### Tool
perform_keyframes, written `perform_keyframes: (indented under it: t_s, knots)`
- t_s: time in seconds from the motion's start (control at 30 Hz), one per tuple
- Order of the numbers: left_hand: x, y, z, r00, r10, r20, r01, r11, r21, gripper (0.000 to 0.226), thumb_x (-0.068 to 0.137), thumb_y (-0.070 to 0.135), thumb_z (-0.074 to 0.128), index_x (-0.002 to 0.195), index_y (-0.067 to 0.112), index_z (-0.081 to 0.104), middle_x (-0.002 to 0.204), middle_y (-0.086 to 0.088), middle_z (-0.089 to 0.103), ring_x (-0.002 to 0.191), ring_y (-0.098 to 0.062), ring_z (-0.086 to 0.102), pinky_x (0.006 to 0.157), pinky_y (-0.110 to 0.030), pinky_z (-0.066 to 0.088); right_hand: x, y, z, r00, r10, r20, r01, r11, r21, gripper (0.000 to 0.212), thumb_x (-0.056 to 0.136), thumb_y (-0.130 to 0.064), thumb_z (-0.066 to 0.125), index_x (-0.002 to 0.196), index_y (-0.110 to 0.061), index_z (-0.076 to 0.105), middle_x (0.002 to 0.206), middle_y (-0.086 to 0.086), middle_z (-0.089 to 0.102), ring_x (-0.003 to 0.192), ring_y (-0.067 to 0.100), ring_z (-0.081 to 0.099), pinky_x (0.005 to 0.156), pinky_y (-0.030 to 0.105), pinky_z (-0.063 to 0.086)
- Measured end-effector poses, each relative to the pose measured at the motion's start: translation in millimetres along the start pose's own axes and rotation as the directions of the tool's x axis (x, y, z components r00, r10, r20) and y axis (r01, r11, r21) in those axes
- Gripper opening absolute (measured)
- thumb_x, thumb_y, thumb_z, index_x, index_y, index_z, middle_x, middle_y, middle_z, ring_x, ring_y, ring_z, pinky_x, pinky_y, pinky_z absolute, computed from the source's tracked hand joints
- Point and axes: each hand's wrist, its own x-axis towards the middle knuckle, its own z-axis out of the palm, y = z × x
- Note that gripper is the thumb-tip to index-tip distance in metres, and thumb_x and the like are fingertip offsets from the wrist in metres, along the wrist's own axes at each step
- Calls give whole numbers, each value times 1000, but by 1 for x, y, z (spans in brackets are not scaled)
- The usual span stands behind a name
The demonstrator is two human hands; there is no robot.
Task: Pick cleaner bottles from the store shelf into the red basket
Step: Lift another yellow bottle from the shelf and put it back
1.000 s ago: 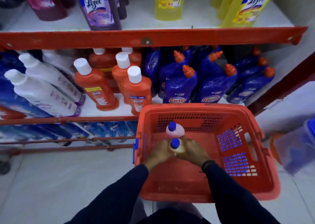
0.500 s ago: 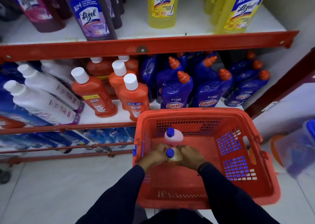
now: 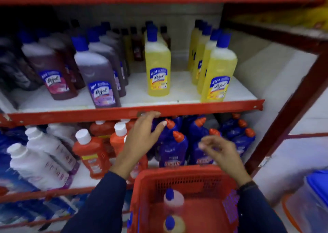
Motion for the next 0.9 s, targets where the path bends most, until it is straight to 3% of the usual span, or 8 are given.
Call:
perform_keyframes:
  t_s: [0.07, 0.17, 0.3, 0.37, 0.47, 0.73, 0.83, 0.9]
  knots:
    - [24, -3, -8, 988, 119, -102, -101, 980, 170, 45, 88, 43, 48, 121, 13, 50, 122, -8, 56, 116, -24, 48, 98, -38, 39, 34, -24, -20, 951, -124, -283, 154, 984, 87, 17, 81, -11, 71, 89, -24, 64, 80, -28, 69, 75, -8, 62, 69, 9, 47]
    - [47, -28, -4, 993, 84, -89, -47, 933, 356, 58, 90, 49, 43, 134, 12, 37, 141, -13, 42, 132, -29, 34, 108, -43, 27, 84, -37, -42, 836, -156, -526, 267, 953, 141, 33, 77, -30, 71, 105, -37, 54, 105, -17, 65, 103, 4, 59, 88, 19, 47]
    - [46, -61, 11, 1000, 20, -15, -9, 836, 549, 71, 87, 61, 28, 143, 17, 25, 148, -13, 35, 134, -32, 35, 109, -48, 25, 138, -29, -57, 919, -81, -385, 144, 980, 139, 76, 71, -33, 74, 135, -23, 33, 137, 0, 44, 123, 11, 45, 99, 20, 38]
    - [44, -66, 15, 999, 28, -16, -14, 805, 593, 72, 86, 62, 24, 143, 19, 26, 148, -12, 37, 132, -32, 37, 109, -48, 27, 154, -26, -59, 970, -49, -238, 99, 974, 202, 76, 73, -21, 76, 134, -23, 31, 133, 4, 47, 112, 15, 54, 81, 18, 52]
    - [46, -65, 16, 999, 21, -44, 9, 801, 598, 71, 87, 63, 21, 143, 21, 26, 147, -11, 38, 132, -31, 37, 109, -48, 27, 168, -21, -62, 988, -46, -149, 74, 979, 188, 68, 74, -13, 77, 128, -20, 37, 115, 5, 59, 93, 16, 63, 58, 14, 53]
    - [47, -68, 19, 999, 10, -42, 18, 782, 623, 72, 85, 65, 25, 144, 22, 25, 146, -10, 40, 131, -31, 39, 109, -47, 27, 167, -54, -56, 941, -84, -327, 179, 945, 274, 61, 64, 0, 81, 117, -8, 52, 95, 4, 67, 71, -1, 69, 52, 15, 53]
    - [47, -68, 19, 999, 11, -46, 20, 777, 629, 73, 85, 65, 26, 143, 22, 26, 145, -10, 41, 130, -31, 40, 108, -47, 27, 151, -75, -41, 906, -113, -408, 231, 940, 252, 64, 59, -16, 89, 112, -22, 53, 96, 5, 68, 81, 12, 71, 57, 32, 59]
    - [46, -67, 19, 999, 13, -44, 17, 775, 631, 73, 85, 66, 25, 143, 22, 26, 145, -10, 42, 130, -31, 41, 108, -47, 28, 137, -86, -29, 857, -162, -490, 230, 970, 82, 61, 54, -37, 89, 101, -27, 52, 94, 4, 68, 83, 22, 68, 65, 42, 57]
